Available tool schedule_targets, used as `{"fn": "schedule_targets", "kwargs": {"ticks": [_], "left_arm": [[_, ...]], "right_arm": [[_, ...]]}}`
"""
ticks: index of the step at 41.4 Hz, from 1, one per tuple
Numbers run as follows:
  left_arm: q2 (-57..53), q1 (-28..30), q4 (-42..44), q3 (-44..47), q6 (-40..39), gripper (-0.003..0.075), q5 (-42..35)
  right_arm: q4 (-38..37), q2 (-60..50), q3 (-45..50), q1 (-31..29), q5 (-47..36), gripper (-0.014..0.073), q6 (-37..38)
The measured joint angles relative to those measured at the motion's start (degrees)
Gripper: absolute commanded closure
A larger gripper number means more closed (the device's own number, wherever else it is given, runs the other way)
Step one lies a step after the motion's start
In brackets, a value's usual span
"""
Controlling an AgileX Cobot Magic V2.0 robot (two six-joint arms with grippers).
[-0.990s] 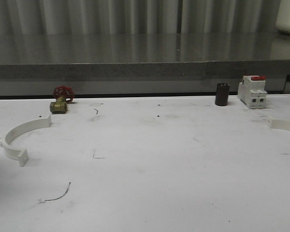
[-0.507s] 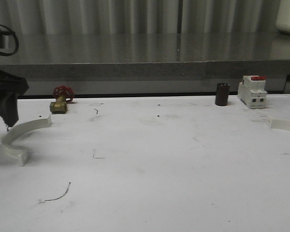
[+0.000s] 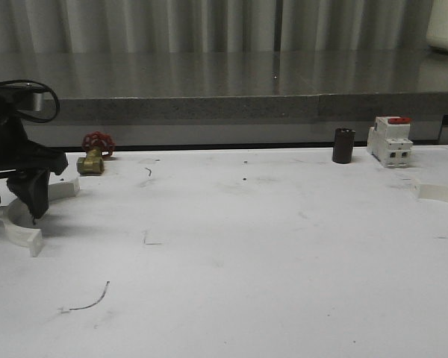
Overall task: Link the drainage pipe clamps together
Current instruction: 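Lower the left gripper and grasp the white clamp half's end, then lift the clamp half and carry it toward the table center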
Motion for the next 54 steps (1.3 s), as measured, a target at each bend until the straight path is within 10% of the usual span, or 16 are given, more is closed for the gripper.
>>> {"fn": "schedule_targets", "kwargs": {"ticks": [22,39,54], "left_arm": [[0.00,0.00,-0.09,0.00,0.00,0.0650,-0.14],[-0.73,-1.26,-0.63,-1.91,0.00,0.0696,1.25],[-2.30,-13.59,-1.22,-11.32,-8.02,0.0696,5.64]], "right_arm": [[0.00,0.00,0.00,0.00,0.00,0.0165,0.00],[0.00,0.00,0.00,0.00,0.00,0.0165,0.00],[0.00,0.00,0.00,0.00,0.00,0.0165,0.00]]}}
